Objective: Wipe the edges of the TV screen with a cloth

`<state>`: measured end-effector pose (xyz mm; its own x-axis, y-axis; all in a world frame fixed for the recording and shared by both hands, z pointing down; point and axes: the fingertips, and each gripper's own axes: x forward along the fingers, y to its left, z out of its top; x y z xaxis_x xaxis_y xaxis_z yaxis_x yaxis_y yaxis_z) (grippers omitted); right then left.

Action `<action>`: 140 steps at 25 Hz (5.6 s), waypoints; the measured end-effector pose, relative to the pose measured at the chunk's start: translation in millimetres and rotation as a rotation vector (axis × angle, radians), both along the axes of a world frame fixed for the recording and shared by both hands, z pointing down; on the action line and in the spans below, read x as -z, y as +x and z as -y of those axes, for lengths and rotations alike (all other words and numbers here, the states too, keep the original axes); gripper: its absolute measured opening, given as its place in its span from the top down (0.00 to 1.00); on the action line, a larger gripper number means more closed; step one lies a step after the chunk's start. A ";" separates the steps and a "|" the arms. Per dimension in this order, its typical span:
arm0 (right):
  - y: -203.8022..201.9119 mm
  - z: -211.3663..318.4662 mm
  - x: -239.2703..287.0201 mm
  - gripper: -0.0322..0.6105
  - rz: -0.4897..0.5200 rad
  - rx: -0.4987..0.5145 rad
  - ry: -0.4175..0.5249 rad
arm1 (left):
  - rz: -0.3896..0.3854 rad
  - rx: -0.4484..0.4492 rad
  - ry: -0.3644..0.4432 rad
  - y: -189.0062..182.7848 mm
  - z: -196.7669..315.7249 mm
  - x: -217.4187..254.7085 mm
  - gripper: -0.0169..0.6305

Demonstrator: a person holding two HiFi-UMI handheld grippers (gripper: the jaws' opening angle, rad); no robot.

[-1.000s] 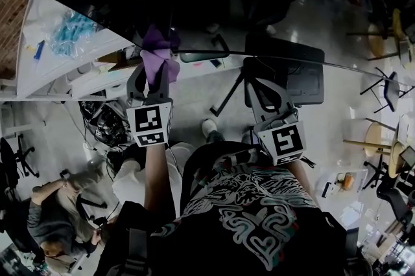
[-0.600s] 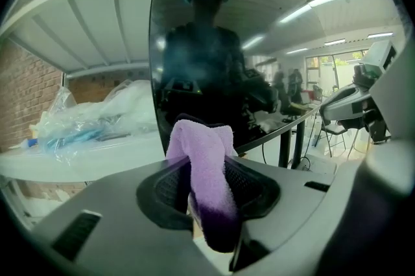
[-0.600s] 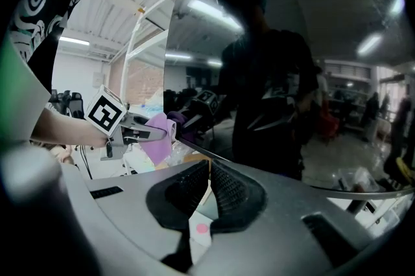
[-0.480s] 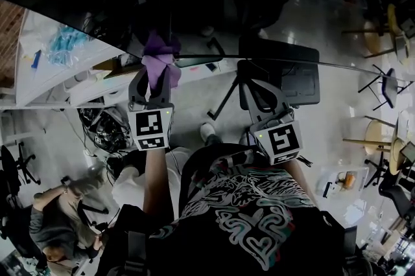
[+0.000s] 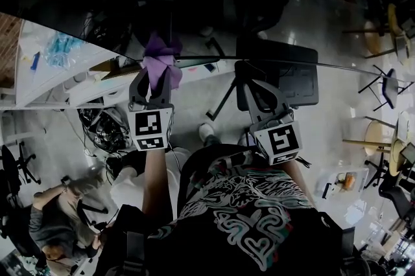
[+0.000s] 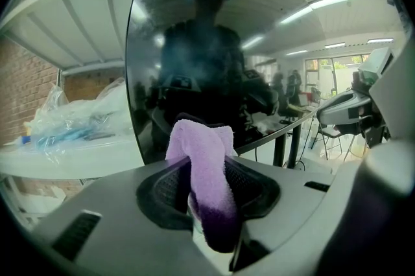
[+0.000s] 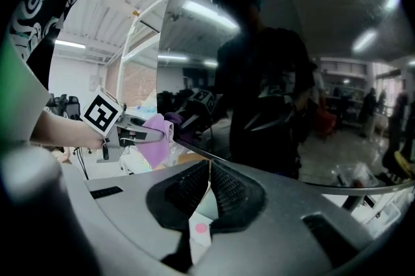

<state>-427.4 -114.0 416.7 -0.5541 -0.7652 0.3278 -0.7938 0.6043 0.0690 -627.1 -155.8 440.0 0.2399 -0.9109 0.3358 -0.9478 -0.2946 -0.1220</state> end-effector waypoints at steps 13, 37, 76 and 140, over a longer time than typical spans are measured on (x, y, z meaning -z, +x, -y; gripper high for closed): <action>24.2 4.6 2.0 0.90 0.018 -0.016 0.000 | -0.005 -0.013 -0.012 27.7 2.3 2.1 0.76; 68.4 3.8 5.0 0.90 0.029 -0.037 0.012 | -0.013 -0.032 -0.026 74.2 -1.6 5.0 0.76; 134.3 8.3 5.8 0.90 0.069 -0.098 -0.003 | -0.055 -0.102 -0.062 156.3 3.4 5.1 0.76; 208.1 15.4 4.4 0.90 0.123 -0.202 -0.015 | -0.417 -0.249 -0.210 264.8 1.7 8.3 0.76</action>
<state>-219.3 -129.4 412.3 -0.4266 -0.8602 0.2793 -0.9006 0.4326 -0.0433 -362.3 -157.5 431.7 0.5930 -0.7325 0.3343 -0.8011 -0.4950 0.3365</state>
